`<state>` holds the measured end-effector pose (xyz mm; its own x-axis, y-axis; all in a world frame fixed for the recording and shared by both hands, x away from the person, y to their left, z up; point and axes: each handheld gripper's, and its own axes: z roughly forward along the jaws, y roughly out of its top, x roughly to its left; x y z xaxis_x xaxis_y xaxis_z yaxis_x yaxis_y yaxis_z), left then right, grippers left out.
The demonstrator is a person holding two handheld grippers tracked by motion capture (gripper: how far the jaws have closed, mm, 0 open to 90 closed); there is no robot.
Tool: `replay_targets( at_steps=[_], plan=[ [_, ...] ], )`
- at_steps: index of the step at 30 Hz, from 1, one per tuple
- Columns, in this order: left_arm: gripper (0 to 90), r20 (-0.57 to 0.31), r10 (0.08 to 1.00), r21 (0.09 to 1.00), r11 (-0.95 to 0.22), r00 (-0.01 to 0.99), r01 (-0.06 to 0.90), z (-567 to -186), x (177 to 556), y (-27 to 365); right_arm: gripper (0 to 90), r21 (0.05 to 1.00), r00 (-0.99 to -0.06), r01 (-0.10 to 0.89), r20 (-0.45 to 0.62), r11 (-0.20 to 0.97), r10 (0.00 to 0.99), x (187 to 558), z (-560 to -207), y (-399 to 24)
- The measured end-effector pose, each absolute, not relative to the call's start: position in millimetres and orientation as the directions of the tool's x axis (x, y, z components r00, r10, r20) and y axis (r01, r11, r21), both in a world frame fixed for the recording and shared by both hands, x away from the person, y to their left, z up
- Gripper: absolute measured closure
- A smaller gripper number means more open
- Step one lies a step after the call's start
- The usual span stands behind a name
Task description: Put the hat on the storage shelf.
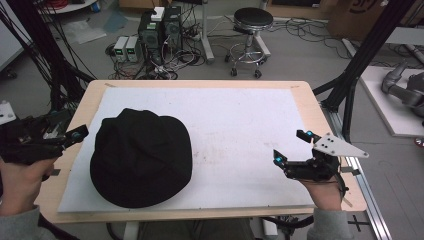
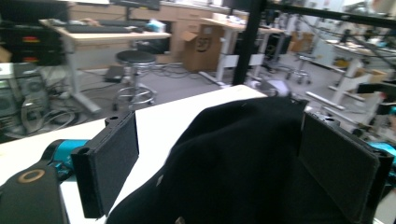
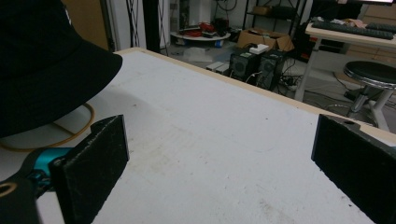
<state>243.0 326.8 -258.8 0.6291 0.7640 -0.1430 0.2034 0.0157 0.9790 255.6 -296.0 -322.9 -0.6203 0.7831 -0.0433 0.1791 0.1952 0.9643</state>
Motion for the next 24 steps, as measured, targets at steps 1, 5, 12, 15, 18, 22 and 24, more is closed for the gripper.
replay_targets(
  at_steps=[1,5,12,15,18,22,24],
  plan=[
    [13.3,-0.142,0.775,0.979,0.017,0.616,0.205,-260.9,241.2,328.6,3.6,0.964,-0.620,0.179,-0.043,0.195,0.783,255.6,-322.9,-296.0],
    [13.3,-0.138,0.803,0.978,0.018,0.580,0.208,-269.2,235.3,334.5,3.6,0.964,-0.620,0.188,-0.033,0.189,0.784,257.4,-323.7,-296.1],
    [13.3,-0.124,0.860,0.976,0.016,0.495,0.215,-297.2,221.2,344.2,3.6,0.963,-0.620,0.191,-0.033,0.192,0.784,261.4,-325.7,-294.9],
    [13.3,-0.123,0.888,0.975,0.025,0.443,0.219,-311.6,216.4,348.6,3.6,0.963,-0.616,0.196,-0.026,0.184,0.788,261.2,-325.4,-295.2],
    [13.3,-0.087,0.918,0.968,-0.013,0.388,0.249,-317.6,214.3,350.2,3.6,0.964,-0.613,0.194,-0.027,0.184,0.790,262.3,-325.1,-295.3],
    [13.3,-0.078,0.947,0.976,0.008,0.312,0.220,-318.2,206.2,353.2,3.6,0.964,-0.604,0.201,-0.020,0.176,0.796,266.1,-325.6,-291.9],
    [13.3,-0.074,0.960,0.976,0.014,0.270,0.215,-318.7,204.0,353.1,3.6,0.963,-0.604,0.206,-0.015,0.175,0.797,266.6,-326.1,-291.0]
  ],
)
